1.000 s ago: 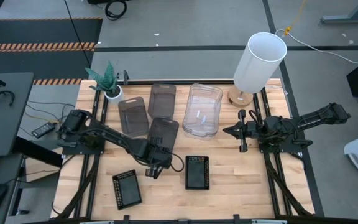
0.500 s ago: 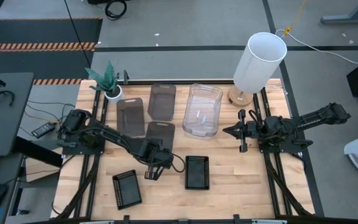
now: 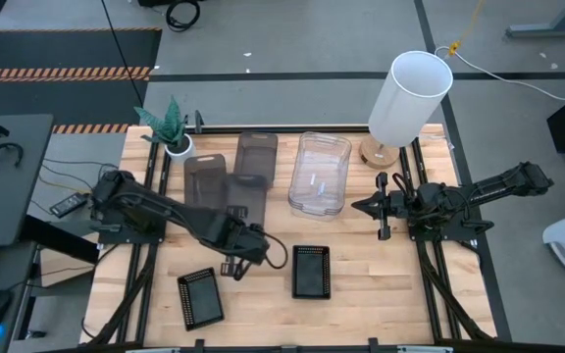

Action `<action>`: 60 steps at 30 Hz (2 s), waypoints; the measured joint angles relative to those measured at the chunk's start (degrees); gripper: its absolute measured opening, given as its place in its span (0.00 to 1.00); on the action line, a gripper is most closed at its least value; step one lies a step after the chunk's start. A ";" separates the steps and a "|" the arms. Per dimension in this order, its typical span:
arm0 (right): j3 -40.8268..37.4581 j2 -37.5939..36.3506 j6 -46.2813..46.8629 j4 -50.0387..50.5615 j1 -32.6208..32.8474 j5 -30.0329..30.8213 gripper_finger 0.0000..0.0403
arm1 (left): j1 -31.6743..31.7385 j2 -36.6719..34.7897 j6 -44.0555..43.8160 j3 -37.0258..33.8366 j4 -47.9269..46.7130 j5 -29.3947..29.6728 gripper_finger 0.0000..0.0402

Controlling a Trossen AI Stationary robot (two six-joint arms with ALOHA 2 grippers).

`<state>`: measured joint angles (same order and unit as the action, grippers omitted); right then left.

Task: Stack baskets by color
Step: Stack the bottom black bin on the top left black bin, then stack the right black bin on the left black bin

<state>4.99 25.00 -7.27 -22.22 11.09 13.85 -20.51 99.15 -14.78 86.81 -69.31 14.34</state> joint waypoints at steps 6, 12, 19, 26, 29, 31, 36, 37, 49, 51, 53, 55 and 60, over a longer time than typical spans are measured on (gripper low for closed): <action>0.00 0.01 0.00 -0.02 0.02 0.00 0.04 | 0.07 -5.27 -3.16 -0.16 -6.44 8.13 0.02; 0.00 0.01 0.02 -0.04 0.00 0.00 0.04 | 2.17 -12.27 -5.06 -8.36 -5.24 10.28 0.02; 0.00 0.01 0.00 -0.02 0.00 0.00 0.04 | 7.04 -19.69 -4.22 -19.86 -1.51 11.47 0.02; 0.00 0.01 0.02 -0.01 0.01 0.00 0.04 | 12.10 -24.11 -0.31 -27.75 3.26 11.17 0.02; 0.00 -0.01 0.02 -0.02 0.02 -0.02 0.04 | 14.13 -24.52 1.91 -30.14 4.98 9.77 0.02; 0.00 0.01 0.02 -0.02 0.00 -0.01 0.04 | 15.51 -24.73 3.57 -31.52 6.96 8.18 0.02; 0.00 0.01 0.01 0.02 0.01 -0.02 0.04 | 18.62 -24.65 5.04 -34.10 9.51 3.42 0.02; 0.00 0.01 0.02 -0.04 0.02 0.00 0.04 | 19.08 -24.65 5.22 -34.49 9.98 2.52 0.02; 0.00 0.01 0.01 -0.02 0.01 -0.02 0.04 | 19.93 -24.65 3.96 -35.06 11.67 -3.05 0.19; 0.00 0.01 0.02 -0.02 0.01 -0.02 0.04 | 19.93 -24.62 3.59 -34.85 11.26 -3.03 0.27; 0.00 0.01 0.02 -0.02 0.01 -0.02 0.04 | 19.93 -24.62 3.47 -33.67 9.85 -3.03 0.35; 0.00 0.01 0.00 -0.02 0.02 -0.02 0.04 | 19.93 -24.62 3.59 -31.85 9.49 -2.93 0.43; 0.00 0.01 0.02 -0.02 0.02 -0.02 0.04 | 20.08 -24.62 4.65 -29.36 16.50 7.21 0.53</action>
<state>4.99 25.02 -7.25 -22.24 11.11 13.82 -0.43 74.52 -10.13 57.45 -52.81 21.55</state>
